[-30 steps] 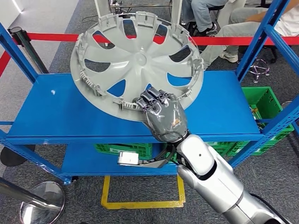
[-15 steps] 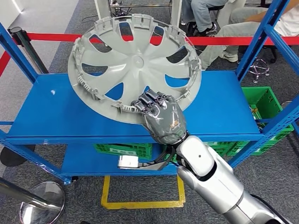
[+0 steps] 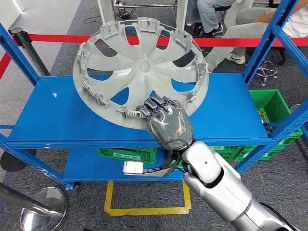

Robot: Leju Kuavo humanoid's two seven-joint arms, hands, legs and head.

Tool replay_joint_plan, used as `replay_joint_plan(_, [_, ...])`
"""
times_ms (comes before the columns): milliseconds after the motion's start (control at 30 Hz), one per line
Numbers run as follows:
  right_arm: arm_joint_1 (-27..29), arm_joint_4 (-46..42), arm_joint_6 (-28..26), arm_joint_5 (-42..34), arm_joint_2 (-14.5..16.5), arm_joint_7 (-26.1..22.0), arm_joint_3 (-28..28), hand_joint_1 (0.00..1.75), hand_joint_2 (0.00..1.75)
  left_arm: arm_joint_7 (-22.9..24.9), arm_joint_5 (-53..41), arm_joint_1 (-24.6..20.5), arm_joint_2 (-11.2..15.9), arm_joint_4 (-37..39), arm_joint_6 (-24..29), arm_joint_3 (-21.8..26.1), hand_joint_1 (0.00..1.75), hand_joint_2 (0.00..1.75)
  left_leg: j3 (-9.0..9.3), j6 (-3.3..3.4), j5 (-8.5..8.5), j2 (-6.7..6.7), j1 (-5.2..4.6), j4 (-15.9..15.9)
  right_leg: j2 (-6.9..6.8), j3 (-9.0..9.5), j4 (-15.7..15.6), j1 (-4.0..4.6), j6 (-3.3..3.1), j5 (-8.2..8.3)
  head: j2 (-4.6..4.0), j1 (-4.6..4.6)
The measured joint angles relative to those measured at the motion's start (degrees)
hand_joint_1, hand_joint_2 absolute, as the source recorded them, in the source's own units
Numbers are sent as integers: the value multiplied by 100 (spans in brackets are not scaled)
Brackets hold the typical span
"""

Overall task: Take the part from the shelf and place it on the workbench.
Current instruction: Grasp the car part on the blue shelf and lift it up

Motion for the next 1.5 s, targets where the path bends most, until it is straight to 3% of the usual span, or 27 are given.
replay_joint_plan(100, [1,0,0,19,-1,6,8,175,175,37,0,-1,1,0,0,0,0,175,-4,9,-7,0,-9,14,-2,1,-9,-6,11,7,0,-1])
replay_joint_plan(200, [0,-1,-2,32,-1,10,28,175,175,65,0,-1,12,0,0,0,0,175,-12,91,18,-5,-31,3,-20,11,-51,-19,73,53,1,-6])
replay_joint_plan(267, [-2,-2,-4,36,-2,17,41,175,175,74,2,-6,8,0,-3,0,0,175,28,148,114,-7,3,-125,53,-52,40,0,100,-36,1,5])
replay_joint_plan(300, [-2,-2,-7,36,-3,21,45,175,175,78,4,-11,5,0,-5,0,0,175,41,169,151,-10,23,-184,116,-155,240,6,105,-165,1,16])
replay_joint_plan(367, [10,1,-10,38,-9,22,52,175,175,78,8,-15,2,0,-13,0,0,175,31,183,180,-25,39,-219,223,-509,961,0,115,-501,1,33])
replay_joint_plan(400, [23,4,-11,39,-13,21,60,175,175,82,9,-14,1,0,-17,0,0,175,20,182,183,-37,41,-215,237,-687,1314,-6,128,-606,1,36])
replay_joint_plan(433, [35,10,-11,41,-18,19,69,175,175,90,9,-12,0,0,-22,0,0,175,15,177,183,-49,45,-207,241,-795,1506,-15,143,-609,0,37])
replay_joint_plan(467, [44,19,-11,42,-22,18,79,175,175,98,9,-11,-1,0,-26,0,0,175,12,166,178,-65,55,-192,241,-806,1484,-27,159,-500,0,38])
replay_joint_plan(567, [52,37,-13,42,-27,19,89,175,175,124,8,-18,1,0,-33,0,0,175,-25,61,117,-122,92,-57,268,-392,551,-78,206,67,0,50])
replay_joint_plan(633, [54,43,-27,45,-27,21,87,175,175,140,7,-26,11,0,-31,0,0,175,-127,-25,103,-154,84,61,311,-248,217,-80,163,122,1,60])
replay_joint_plan(733, [80,52,-47,50,-27,23,82,175,175,159,6,-15,23,0,-23,0,0,175,-231,-101,110,-165,83,120,317,-302,215,-76,57,115,1,42])
replay_joint_plan(800, [91,56,-48,49,-27,24,83,175,175,164,5,-10,33,0,-22,0,0,175,-337,-154,-133,-150,94,381,284,-339,211,-92,-13,158,0,22])
replay_joint_plan(900, [94,62,-52,46,-28,40,70,175,175,171,4,-14,35,0,-21,0,0,175,-706,-212,-757,-136,109,1424,230,-435,210,-80,-99,227,0,-3])
replay_joint_plan(933, [94,66,-54,43,-28,46,67,175,175,174,3,-12,35,0,-20,0,0,175,-759,-212,-840,-135,111,1649,221,-471,210,-71,-113,253,0,-3])
replay_joint_plan(967, [95,71,-55,39,-29,49,63,175,175,177,1,-10,35,0,-19,0,0,175,-715,-201,-813,-135,110,1667,217,-507,211,-64,-118,283,0,-3])
replay_joint_plan(1000, [96,73,-55,34,-29,48,63,175,175,179,-1,-10,35,0,-16,0,0,175,-567,-179,-690,-135,108,1463,216,-538,211,-57,-115,313,0,-3])
replay_joint_plan(1067, [95,73,-55,16,-28,48,60,175,175,179,-2,-21,38,-1,-9,0,0,175,-92,-112,-369,-134,94,663,215,-582,210,-48,-93,369,0,-2])
replay_joint_plan(1133, [88,70,-55,-9,-28,54,44,175,175,179,-2,-38,41,-2,3,0,0,175,193,-70,-229,-138,66,113,207,-621,211,-38,-41,430,1,2])
replay_joint_plan(1233, [87,70,-52,-45,-28,58,27,175,175,179,-2,-36,38,-2,14,0,0,175,161,-36,-147,-136,54,15,202,-672,185,-44,72,524,1,4])
replay_joint_plan(1267, [89,71,-51,-55,-28,58,21,175,175,180,-1,-34,33,-2,15,-1,0,175,132,-8,-89,-125,65,-8,213,-712,213,-41,101,468,0,9])
replay_joint_plan(1333, [91,72,-48,-68,-29,55,3,175,175,180,-1,-34,27,-3,15,-2,0,175,31,55,42,-104,85,-53,239,-863,560,-32,134,90,0,30])
replay_joint_plan(1400, [91,72,-46,-78,-30,50,-8,175,175,180,0,-35,30,-4,15,-2,0,175,-109,89,146,-101,65,-48,244,-1035,1240,-25,139,-413,0,44])
replay_joint_plan(1433, [94,73,-43,-84,-31,50,-8,175,175,179,0,-34,28,-4,15,-2,0,175,-181,93,198,-101,53,-43,244,-1082,1542,-22,138,-552,0,42])
replay_joint_plan(1467, [95,75,-41,-90,-32,49,-8,175,175,177,0,-33,27,-4,15,-2,0,175,-256,93,251,-101,41,-36,243,-1056,1690,-18,132,-557,0,42])
replay_joint_plan(1500, [97,77,-39,-96,-34,50,-8,175,175,174,0,-33,25,-4,16,-2,0,175,-330,91,302,-101,30,-27,243,-943,1657,-12,120,-456,1,42])
